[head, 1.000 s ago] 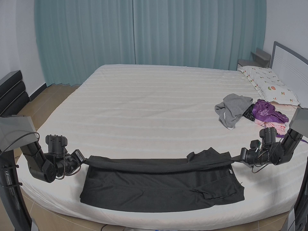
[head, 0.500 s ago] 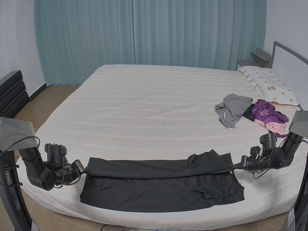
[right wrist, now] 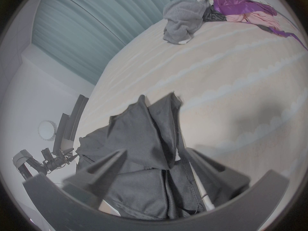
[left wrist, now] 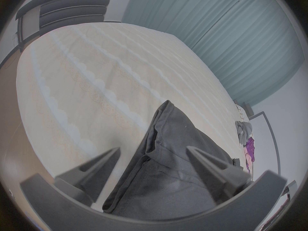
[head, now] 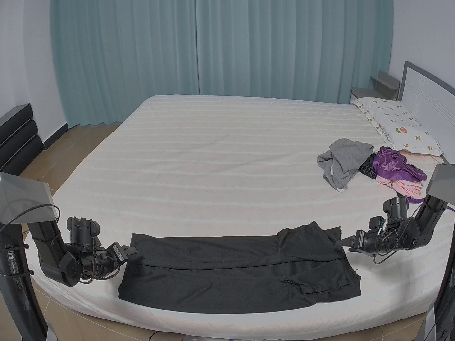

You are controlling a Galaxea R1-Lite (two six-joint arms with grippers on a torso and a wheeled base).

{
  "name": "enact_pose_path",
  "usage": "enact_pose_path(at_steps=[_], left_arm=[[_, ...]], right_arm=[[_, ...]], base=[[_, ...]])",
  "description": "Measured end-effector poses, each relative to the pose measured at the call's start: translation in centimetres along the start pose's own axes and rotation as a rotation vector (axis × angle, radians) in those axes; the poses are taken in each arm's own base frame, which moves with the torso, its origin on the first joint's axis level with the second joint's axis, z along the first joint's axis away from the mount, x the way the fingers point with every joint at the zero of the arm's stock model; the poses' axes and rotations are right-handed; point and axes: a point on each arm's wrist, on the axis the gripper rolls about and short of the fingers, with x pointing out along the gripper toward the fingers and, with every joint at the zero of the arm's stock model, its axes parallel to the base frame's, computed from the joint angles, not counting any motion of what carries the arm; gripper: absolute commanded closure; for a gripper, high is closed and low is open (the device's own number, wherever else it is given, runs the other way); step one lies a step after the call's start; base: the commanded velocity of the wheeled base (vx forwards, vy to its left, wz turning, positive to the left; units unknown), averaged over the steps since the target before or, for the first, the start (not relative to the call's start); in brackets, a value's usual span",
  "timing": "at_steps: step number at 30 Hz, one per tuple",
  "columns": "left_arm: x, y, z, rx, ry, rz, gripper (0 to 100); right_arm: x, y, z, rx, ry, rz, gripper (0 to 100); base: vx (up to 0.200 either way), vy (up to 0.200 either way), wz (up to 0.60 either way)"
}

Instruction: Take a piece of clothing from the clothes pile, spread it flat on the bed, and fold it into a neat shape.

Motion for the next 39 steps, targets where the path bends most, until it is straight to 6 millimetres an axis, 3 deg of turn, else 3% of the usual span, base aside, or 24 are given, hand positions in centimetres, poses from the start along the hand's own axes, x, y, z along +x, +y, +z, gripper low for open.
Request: enact_pose_path(at_steps=[10, 16, 22, 29, 30, 39], left_arm=[[0.5, -1.8, 2.8, -0.006, -0.097, -0.07, 0], [2.7, -3.2, 4.8, 0.007, -0.158, -0.109, 0], [5.7, -3.3, 5.1, 0.021, -0.163, -0.101, 0], [7.1, -3.1, 4.4, 0.035, -0.146, -0.083, 0], [7.2, -3.1, 4.4, 0.037, -0.145, -0.081, 100], [7.5, -2.8, 3.8, 0.035, -0.157, -0.039, 100]], right_arm=[[-0.1, 0.6, 3.2, 0.08, -0.101, 0.034, 0], [1.1, 0.5, 4.2, 0.131, -0.122, 0.039, 0], [2.3, 0.0, 4.3, 0.156, -0.128, 0.015, 0], [3.2, -0.5, 3.9, 0.166, -0.111, 0.004, 0], [3.2, -0.5, 3.8, 0.167, -0.109, 0.004, 0], [4.0, -0.8, 4.0, 0.158, -0.132, -0.015, 0]], base=[[0.0, 0.0, 0.0], [0.0, 0.0, 0.0], [0.0, 0.0, 0.0], [0.0, 0.0, 0.0], [0.0, 0.0, 0.0], [0.0, 0.0, 0.0]])
